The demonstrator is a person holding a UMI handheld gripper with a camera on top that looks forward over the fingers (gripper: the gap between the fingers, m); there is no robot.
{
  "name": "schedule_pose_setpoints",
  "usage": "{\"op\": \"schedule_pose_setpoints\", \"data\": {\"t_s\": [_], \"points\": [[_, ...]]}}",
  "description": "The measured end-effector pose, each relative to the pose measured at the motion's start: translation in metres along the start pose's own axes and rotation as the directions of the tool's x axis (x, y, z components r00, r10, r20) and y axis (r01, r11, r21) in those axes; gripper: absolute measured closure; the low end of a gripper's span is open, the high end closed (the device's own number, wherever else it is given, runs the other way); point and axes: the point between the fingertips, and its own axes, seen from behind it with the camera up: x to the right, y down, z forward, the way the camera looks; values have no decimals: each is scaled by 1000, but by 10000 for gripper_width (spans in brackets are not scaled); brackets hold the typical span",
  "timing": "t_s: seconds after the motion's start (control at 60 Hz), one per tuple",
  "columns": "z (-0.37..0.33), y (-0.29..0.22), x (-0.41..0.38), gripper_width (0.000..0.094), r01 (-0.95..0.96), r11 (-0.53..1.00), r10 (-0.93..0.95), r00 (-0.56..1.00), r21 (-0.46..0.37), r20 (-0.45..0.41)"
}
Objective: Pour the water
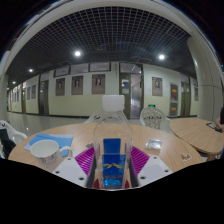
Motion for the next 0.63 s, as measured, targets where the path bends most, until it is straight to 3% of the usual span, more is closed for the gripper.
{"op": "schedule_pose_setpoints", "data": {"t_s": [0.017, 0.083, 0.133, 0.4, 0.633], "points": [[-1, 2, 0, 378, -1, 1000, 1, 1000, -12, 0], [-6, 10, -3, 67, -11, 997, 12, 1000, -73, 19], [-10, 15, -5, 111, -14, 995, 17, 999, -102, 32], [-68, 6, -5, 91, -5, 994, 5, 1000, -105, -1], [-125, 8, -58, 92, -75, 992, 87, 989, -105, 116]]}}
